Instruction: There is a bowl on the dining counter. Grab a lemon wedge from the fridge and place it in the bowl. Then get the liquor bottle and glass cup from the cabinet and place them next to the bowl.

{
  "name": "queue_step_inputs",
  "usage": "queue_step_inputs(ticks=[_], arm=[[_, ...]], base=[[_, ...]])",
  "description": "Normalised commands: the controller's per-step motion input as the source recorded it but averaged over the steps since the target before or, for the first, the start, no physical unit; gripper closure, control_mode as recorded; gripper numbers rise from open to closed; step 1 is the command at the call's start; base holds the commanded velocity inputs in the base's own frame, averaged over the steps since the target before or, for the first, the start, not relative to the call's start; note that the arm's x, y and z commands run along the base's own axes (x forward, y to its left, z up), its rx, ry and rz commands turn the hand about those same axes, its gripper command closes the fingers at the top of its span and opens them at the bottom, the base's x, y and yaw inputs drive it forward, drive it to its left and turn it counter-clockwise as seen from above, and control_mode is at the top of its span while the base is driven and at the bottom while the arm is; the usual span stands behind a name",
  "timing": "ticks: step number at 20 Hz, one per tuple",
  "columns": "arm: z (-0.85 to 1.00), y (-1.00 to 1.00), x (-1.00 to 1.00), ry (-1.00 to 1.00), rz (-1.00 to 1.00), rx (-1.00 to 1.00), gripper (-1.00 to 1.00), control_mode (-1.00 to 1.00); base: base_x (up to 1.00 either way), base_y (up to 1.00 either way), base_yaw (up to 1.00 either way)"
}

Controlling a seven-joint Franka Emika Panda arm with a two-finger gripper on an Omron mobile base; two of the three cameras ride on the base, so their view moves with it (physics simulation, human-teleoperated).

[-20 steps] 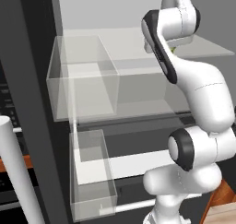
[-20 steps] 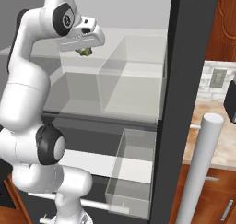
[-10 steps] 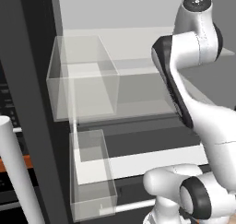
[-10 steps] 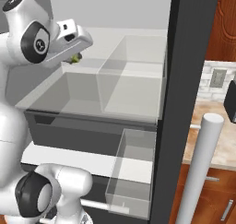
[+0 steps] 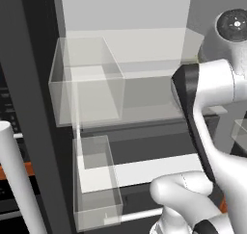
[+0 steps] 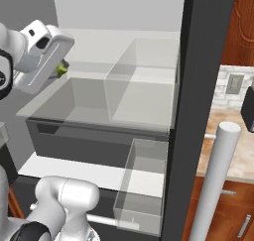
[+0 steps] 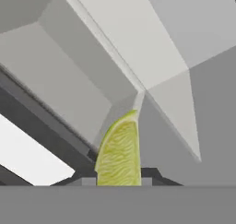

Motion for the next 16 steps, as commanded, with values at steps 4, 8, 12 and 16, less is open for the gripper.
queue_step_inputs(ticks=[4,8,12,16], arm=[[0.00,0.02,-0.52,-0.05,0.14,-0.23,1.00,-1.00],[-0.01,0.00,-0.19,0.00,0.05,-0.15,1.00,-1.00],[-0.04,-0.01,-0.03,-0.01,0.10,-0.14,1.00,-1.00],[-0.01,0.00,0.00,0.02,0.00,-0.01,1.00,1.00]], base=[[0.00,0.00,0.00],[0.00,0.00,0.00],[0.00,0.00,0.00],[-0.45,0.00,0.00]])
